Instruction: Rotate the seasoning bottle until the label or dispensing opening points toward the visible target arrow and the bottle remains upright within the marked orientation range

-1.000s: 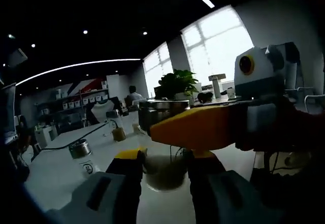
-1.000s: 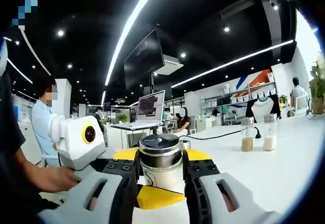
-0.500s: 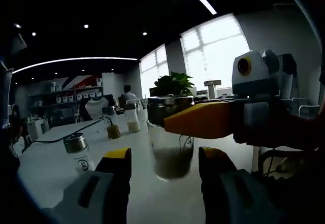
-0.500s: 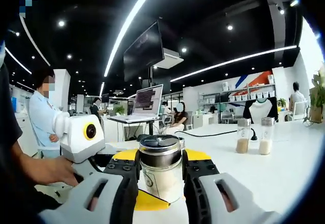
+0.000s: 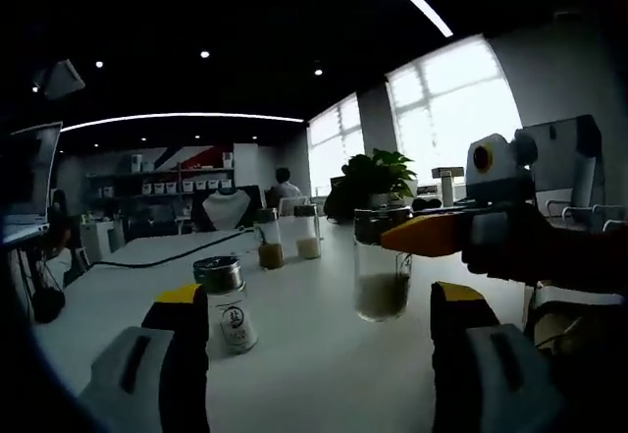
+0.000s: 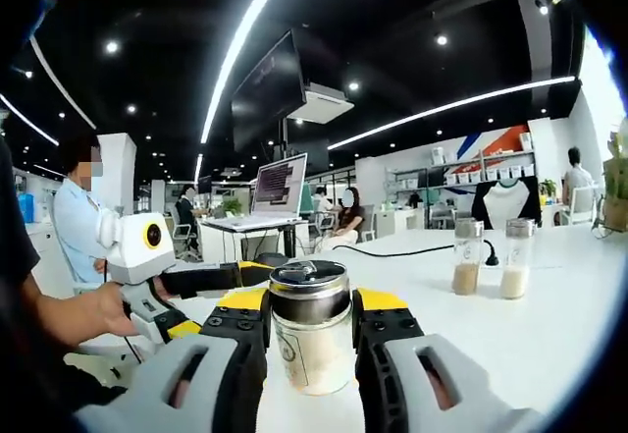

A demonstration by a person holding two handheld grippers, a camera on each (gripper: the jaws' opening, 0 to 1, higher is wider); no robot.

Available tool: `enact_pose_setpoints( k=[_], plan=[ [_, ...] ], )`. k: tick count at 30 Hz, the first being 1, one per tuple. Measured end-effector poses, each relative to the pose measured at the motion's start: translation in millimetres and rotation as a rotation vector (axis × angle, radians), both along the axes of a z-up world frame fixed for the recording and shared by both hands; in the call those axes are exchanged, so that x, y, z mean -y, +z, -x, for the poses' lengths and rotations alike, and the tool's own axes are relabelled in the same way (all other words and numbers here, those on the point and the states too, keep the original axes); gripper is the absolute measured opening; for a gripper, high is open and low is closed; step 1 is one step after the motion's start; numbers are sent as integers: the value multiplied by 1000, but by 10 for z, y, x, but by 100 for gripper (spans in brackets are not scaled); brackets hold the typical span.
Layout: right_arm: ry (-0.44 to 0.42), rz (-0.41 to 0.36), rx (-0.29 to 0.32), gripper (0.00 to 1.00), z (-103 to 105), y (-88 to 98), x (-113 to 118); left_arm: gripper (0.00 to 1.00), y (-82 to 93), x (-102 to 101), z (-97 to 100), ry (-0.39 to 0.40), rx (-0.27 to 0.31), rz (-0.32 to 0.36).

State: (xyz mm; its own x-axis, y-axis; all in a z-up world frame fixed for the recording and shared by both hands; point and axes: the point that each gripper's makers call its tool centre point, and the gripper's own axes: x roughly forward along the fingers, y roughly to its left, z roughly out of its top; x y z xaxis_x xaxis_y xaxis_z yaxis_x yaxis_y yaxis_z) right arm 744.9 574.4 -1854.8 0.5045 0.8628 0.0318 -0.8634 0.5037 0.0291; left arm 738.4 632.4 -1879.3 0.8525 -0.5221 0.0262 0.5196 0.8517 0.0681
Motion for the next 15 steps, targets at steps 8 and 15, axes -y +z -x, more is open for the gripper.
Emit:
enact_pose_setpoints(
  k=[8, 15],
  plan=[
    [-15, 4, -39, 30, -304, -86, 14, 100, -39, -145, -23, 16, -24, -8],
    [-35, 35, -54, 30, -523, -207, -33, 100, -55, -157, -31, 16, -33, -4]
  ],
)
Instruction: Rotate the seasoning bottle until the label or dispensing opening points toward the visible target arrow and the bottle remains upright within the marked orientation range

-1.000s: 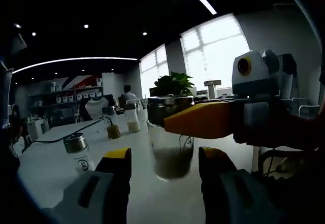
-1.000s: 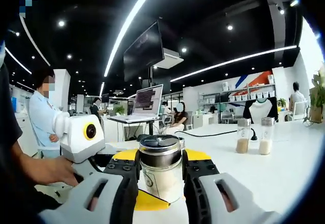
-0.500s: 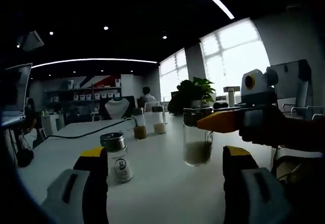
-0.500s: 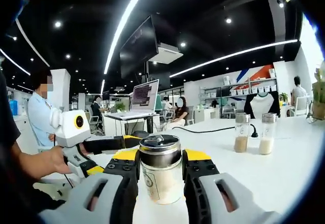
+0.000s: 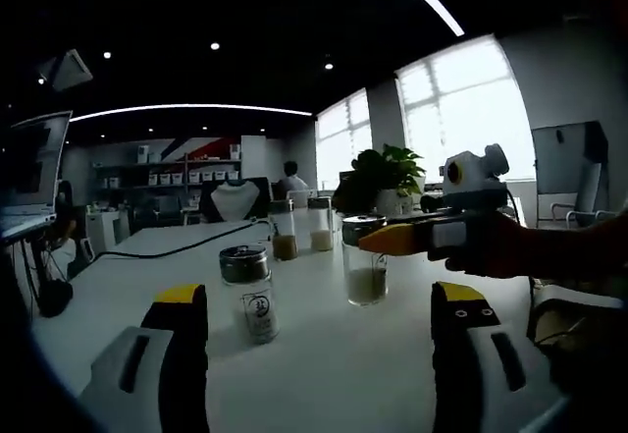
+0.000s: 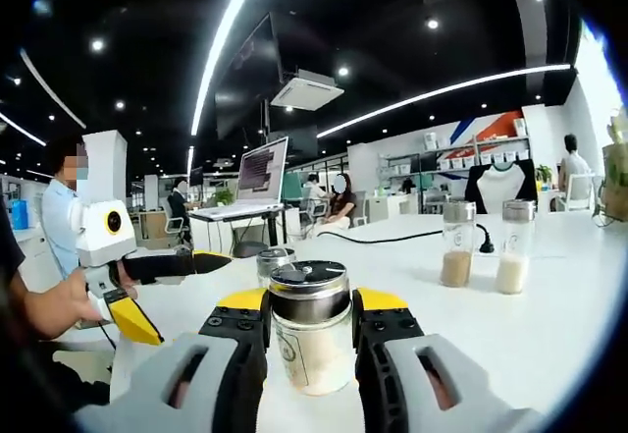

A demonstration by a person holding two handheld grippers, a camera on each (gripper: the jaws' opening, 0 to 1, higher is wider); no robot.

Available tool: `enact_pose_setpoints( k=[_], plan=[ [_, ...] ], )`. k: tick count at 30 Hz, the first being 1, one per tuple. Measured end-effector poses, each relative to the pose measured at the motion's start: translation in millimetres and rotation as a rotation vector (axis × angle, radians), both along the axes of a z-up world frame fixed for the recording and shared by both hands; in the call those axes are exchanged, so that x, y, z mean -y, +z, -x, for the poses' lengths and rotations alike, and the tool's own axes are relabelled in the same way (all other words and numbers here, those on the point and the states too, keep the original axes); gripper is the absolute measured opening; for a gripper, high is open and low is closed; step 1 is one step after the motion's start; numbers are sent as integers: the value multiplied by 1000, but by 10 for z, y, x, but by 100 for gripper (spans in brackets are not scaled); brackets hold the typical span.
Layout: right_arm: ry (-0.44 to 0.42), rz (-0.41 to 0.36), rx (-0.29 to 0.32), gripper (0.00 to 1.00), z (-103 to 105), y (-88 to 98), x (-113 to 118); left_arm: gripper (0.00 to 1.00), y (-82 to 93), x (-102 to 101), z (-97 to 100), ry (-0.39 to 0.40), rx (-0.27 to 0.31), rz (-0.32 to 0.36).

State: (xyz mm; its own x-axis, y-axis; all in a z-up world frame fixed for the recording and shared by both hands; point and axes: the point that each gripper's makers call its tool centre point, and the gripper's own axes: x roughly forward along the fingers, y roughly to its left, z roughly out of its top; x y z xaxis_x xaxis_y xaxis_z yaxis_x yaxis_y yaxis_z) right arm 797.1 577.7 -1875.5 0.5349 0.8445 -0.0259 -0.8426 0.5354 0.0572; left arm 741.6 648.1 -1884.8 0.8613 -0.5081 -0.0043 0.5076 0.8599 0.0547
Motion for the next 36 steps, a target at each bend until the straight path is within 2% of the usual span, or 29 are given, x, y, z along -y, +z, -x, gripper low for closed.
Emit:
enact_pose_setpoints(
  k=[4, 8, 14, 23, 29, 36],
  plan=[
    [-12, 21, 1, 30, -99, -44, -51, 100, 15, -4, 0, 3, 3, 1],
    [-22, 35, -24, 30, -205, -115, -96, 100, 61, 1, 13, 20, 34, -35],
    [-26, 47, -30, 30, -272, -167, -146, 100, 94, 3, 16, 9, 39, -15],
    [-7, 39, -48, 31, -317, -188, -148, 100, 129, -62, 15, 26, 51, -10],
    [-2, 40, -33, 31, -336, -195, -189, 100, 118, -53, 14, 24, 47, -12],
    [12, 35, -46, 31, -329, -191, -204, 100, 131, -28, 23, 13, 53, -5]
  ],
)
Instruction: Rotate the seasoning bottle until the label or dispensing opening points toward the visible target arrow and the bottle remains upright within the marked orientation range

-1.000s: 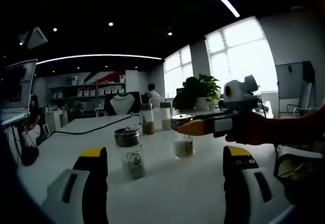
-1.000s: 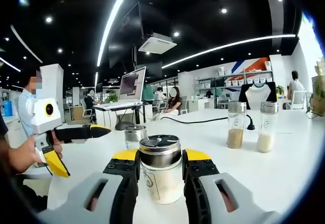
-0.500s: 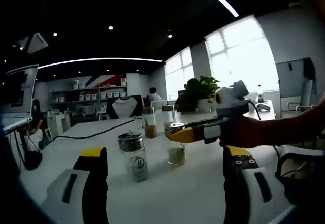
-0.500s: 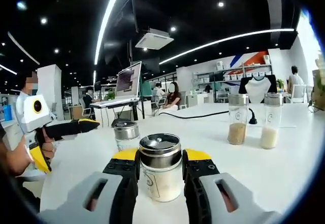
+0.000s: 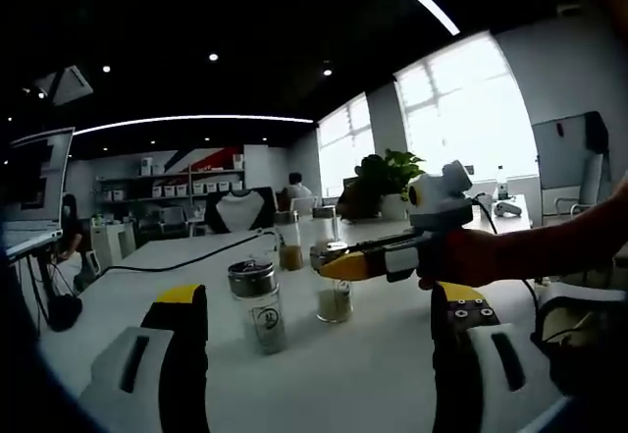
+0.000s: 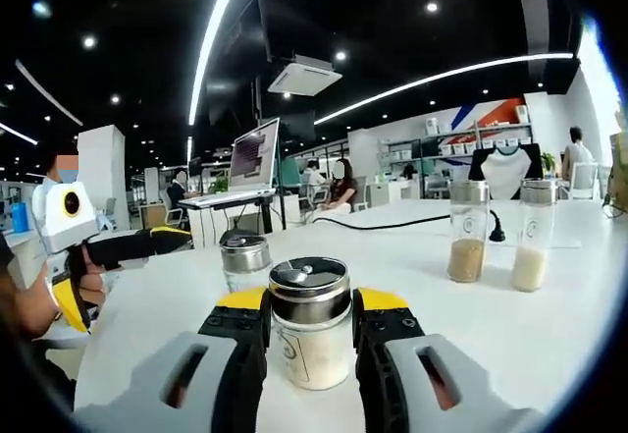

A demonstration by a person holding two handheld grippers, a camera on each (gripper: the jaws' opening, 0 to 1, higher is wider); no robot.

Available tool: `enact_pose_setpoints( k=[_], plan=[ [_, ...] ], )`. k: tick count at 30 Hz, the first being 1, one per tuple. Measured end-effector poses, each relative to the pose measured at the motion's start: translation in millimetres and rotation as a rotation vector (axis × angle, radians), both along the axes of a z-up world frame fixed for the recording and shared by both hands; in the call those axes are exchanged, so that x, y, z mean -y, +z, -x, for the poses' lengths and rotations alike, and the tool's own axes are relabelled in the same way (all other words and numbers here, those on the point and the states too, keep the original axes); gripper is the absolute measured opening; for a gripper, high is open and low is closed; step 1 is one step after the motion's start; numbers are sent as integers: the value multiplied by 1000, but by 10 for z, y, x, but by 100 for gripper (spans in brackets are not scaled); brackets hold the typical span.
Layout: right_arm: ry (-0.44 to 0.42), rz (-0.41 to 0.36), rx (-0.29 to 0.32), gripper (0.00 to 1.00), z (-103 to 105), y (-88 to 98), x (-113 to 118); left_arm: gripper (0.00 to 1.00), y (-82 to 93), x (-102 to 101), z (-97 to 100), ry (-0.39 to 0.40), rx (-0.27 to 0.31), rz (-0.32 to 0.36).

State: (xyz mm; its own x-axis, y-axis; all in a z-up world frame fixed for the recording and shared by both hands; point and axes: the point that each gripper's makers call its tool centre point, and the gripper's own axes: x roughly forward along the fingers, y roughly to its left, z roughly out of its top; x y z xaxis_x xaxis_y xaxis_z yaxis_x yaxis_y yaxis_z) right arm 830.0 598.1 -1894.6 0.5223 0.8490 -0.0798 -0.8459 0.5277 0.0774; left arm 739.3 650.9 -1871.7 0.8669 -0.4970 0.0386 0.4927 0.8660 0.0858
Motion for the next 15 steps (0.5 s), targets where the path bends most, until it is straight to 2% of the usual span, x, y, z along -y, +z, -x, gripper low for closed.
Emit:
enact_pose_setpoints(
  k=[15],
  plan=[
    [-40, 8, -7, 31, 22, -11, -14, 100, -7, -14, -2, 4, -2, 10]
  ],
)
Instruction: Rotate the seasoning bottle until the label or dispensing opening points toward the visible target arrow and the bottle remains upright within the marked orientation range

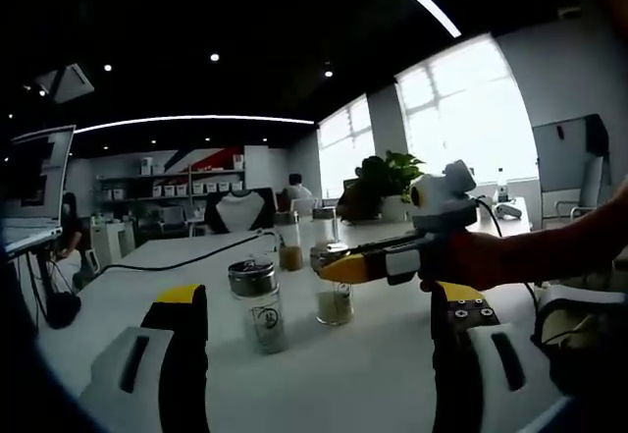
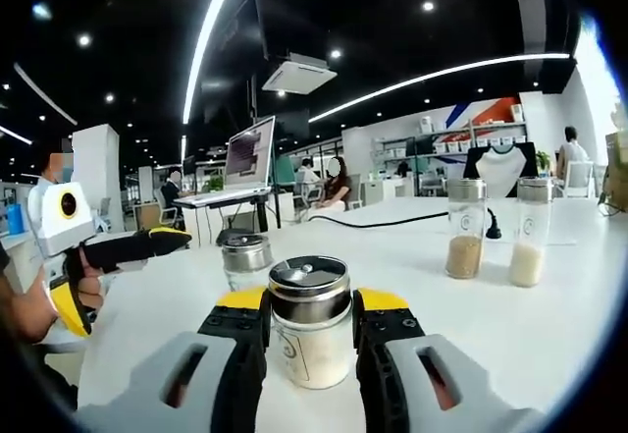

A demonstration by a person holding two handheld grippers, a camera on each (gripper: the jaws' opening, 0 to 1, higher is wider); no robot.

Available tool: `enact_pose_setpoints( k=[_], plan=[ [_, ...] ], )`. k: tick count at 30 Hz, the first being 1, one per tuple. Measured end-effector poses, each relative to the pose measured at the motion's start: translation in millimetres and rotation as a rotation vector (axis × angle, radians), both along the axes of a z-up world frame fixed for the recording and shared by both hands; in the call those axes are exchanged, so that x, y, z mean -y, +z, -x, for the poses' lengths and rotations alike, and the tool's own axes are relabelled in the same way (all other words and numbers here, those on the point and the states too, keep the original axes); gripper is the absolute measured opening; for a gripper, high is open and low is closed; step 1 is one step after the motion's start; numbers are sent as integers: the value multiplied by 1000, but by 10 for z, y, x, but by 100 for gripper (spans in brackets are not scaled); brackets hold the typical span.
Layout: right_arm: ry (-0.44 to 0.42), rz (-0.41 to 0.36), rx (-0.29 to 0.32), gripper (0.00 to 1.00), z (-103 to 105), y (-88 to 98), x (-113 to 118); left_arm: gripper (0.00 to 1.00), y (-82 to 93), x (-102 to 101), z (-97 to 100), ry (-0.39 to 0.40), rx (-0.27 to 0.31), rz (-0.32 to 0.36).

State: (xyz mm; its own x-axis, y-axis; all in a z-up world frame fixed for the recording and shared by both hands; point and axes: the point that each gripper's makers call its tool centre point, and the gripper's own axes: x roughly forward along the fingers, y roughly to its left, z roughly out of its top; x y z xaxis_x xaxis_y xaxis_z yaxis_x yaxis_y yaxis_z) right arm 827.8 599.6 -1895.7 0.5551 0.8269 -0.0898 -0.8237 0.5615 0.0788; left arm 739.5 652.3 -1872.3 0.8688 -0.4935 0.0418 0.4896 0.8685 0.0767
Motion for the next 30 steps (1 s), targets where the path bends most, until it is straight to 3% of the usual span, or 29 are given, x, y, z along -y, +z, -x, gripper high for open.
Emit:
enact_pose_setpoints(
  k=[7, 11, 19, 25, 30],
  plan=[
    [-24, 33, 23, 32, -6, -43, -3, 100, -8, -30, -11, 4, -3, 1],
    [-21, 42, 45, 42, 2, -20, 13, 100, 20, -35, -2, -2, 8, 11],
    [-37, -21, 56, 46, -12, 237, 143, 100, 0, -53, -9, -5, -4, 17],
    [-72, -22, 96, 48, -116, 398, 277, 100, 49, -46, 8, -26, 2, 77],
    [-110, 11, 108, 53, -248, 447, 372, 100, 33, -45, -1, -26, -2, 73]
  ],
)
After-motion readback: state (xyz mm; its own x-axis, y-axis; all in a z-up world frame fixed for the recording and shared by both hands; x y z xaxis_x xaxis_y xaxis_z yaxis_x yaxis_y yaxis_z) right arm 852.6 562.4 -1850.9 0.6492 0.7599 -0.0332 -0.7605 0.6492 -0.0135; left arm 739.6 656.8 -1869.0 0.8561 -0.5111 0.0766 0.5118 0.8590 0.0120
